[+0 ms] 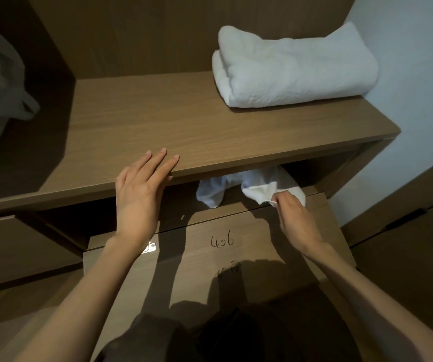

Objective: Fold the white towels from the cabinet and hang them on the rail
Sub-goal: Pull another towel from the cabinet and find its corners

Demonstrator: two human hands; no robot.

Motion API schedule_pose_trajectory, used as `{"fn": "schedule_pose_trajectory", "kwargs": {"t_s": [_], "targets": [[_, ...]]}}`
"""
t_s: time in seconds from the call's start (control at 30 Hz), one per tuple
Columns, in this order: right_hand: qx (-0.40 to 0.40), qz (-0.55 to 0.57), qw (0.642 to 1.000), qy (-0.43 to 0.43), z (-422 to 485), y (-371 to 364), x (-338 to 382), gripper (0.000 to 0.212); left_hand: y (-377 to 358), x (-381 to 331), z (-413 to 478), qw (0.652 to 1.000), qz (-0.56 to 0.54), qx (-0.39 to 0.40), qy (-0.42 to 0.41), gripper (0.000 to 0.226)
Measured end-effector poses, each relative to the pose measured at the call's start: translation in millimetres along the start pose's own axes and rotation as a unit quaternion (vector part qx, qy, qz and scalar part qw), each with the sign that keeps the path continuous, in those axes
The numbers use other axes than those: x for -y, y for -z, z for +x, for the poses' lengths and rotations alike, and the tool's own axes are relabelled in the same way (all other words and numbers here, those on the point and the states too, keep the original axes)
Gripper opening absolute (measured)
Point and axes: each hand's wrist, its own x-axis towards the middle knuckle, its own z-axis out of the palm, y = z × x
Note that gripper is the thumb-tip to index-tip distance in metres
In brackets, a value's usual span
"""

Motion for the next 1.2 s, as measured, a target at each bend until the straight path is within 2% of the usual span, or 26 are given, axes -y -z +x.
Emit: {"fn": "schedule_pose_trajectory", "kwargs": {"t_s": [0.13,0.2,0.27,0.4,0.5,0.6,0.7,0.77,0.83,0.93,1.03,1.1,1.2], "targets": [[-0.093,0.030,0.995,0.001,-13,56,18,0.020,5,-12,2,0.999,0.005,0.033,0.033,0.050],[-0.128,0.063,0.990,0.000,-12,83,23,0.025,11,-26,6,0.996,0.002,0.073,0.050,0.056],[-0.152,0.080,0.985,0.001,-11,103,26,0.029,15,-49,9,0.989,-0.051,0.130,0.043,0.067],[-0.178,0.107,0.978,0.008,-12,127,33,0.014,7,-106,16,0.957,-0.186,0.221,-0.014,0.084],[-0.188,0.125,0.974,0.034,-19,143,42,0.012,-10,-136,22,0.937,-0.240,0.253,0.005,0.087],[-0.186,0.142,0.971,0.051,-30,152,48,0.013,-28,-147,16,0.935,-0.251,0.246,0.041,0.076],[-0.185,0.143,0.971,0.054,-45,148,49,0.016,-37,-148,10,0.944,-0.239,0.220,0.052,0.041],[-0.191,0.124,0.973,0.042,-54,140,44,0.021,-37,-147,9,0.954,-0.230,0.187,0.048,0.027],[-0.171,0.100,0.980,0.001,-60,132,35,0.014,-31,-144,9,0.955,-0.246,0.154,0.068,0.023],[-0.093,0.074,0.991,-0.069,-64,119,26,0.042,-22,-145,6,0.950,-0.278,0.128,0.065,0.015],[-0.069,0.195,0.975,-0.078,-65,117,40,0.050,-14,-154,5,0.928,-0.349,0.106,0.076,0.010],[-0.007,0.284,0.955,-0.080,-70,119,54,0.059,-10,-159,7,0.906,-0.397,0.104,0.099,0.011],[0.095,0.404,0.905,-0.098,-75,123,69,0.076,-10,-159,8,0.890,-0.429,0.128,0.086,0.015]]}}
